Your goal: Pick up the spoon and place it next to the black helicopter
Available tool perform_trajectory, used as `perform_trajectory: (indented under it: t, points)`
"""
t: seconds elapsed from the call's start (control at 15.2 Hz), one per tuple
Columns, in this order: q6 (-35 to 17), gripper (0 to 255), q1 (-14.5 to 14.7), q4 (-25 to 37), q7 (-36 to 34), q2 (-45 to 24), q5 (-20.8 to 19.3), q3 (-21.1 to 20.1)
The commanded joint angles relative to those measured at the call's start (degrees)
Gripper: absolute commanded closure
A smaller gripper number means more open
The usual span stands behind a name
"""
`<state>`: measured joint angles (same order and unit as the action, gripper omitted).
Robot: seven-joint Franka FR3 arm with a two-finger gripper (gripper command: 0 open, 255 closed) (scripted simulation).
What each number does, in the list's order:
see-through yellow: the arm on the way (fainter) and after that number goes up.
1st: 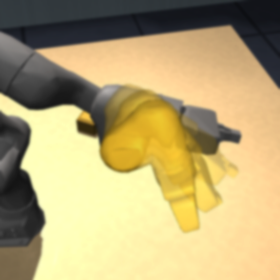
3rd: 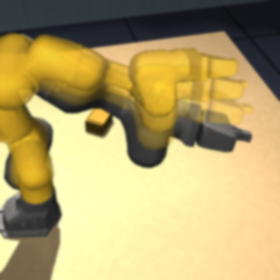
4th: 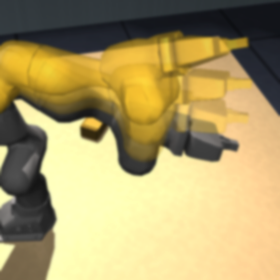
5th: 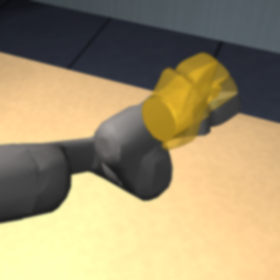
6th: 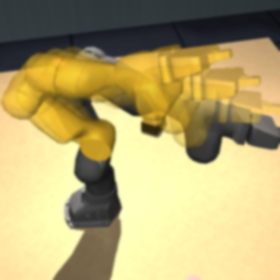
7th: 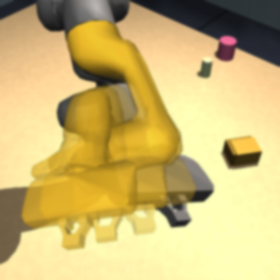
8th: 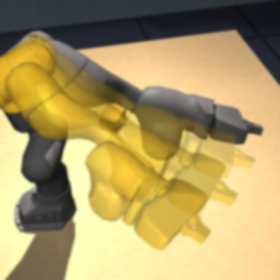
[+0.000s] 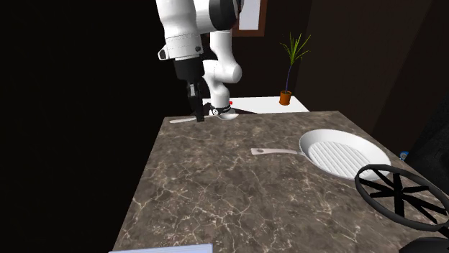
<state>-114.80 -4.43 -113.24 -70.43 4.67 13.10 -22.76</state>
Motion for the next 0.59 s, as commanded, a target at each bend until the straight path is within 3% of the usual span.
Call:
perform_trajectory:
  t: [0.0,0.4,0.53]
  points:
    - [1.69,255,-0.07,1.41,-0.2,0.27,-0.05,0.1]
    - [6.19,255,-0.22,5.65,-0.91,0.59,-0.29,0.3]
    - [5.77,255,1.01,7.55,-4.07,-1.26,-1.26,-1.37]
